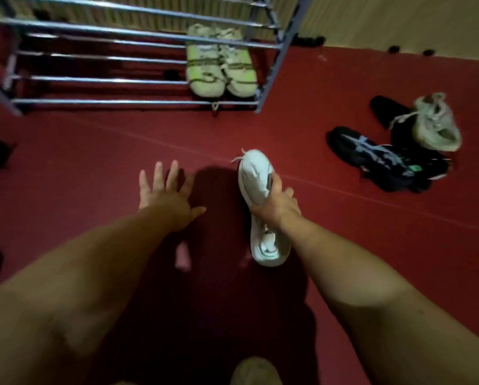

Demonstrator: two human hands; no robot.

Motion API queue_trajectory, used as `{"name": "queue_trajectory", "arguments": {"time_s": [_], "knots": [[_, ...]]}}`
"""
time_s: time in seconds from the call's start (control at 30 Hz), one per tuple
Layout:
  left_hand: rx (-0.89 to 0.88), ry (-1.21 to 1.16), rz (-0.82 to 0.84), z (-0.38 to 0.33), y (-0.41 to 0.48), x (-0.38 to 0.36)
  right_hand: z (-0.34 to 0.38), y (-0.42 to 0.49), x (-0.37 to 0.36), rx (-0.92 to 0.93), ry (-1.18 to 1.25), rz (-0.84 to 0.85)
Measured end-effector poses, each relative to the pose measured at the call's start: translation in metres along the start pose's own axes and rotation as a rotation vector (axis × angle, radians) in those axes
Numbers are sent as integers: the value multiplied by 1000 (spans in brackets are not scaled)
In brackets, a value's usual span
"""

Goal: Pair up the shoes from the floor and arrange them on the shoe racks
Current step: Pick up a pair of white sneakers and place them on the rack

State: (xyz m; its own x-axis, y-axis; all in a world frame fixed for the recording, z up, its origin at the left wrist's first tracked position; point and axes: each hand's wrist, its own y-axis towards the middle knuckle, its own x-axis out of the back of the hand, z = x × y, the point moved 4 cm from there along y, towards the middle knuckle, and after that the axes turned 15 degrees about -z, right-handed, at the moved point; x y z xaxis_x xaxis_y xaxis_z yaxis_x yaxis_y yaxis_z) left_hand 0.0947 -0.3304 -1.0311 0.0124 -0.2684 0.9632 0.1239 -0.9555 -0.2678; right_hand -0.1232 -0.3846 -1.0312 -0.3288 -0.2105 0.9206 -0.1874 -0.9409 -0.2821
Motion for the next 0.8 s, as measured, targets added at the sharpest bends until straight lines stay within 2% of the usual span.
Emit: {"name": "queue_trajectory", "arguments": {"time_s": [0.13, 0.23, 0.37, 0.47, 0.6, 0.67, 0.8], "knots": [[134, 8, 82, 35, -26, -6, 32, 5, -18, 121, 64, -45], [247, 9, 148, 50, -44, -7, 58, 3, -36, 241, 16, 6], [213, 119, 136, 69, -57, 5, 101, -6, -58, 477, -153, 72], [210, 208, 183, 87, -72, 25, 123, -25, -65, 719, -245, 170], [230, 231, 246, 109, -94, 36, 140, -67, -76, 1155, -429, 353], [246, 216, 253, 118, -95, 30, 143, -77, -85, 1317, -529, 337], [196, 249, 260, 140, -92, 13, 152, -89, -81, 1612, -692, 156]]}}
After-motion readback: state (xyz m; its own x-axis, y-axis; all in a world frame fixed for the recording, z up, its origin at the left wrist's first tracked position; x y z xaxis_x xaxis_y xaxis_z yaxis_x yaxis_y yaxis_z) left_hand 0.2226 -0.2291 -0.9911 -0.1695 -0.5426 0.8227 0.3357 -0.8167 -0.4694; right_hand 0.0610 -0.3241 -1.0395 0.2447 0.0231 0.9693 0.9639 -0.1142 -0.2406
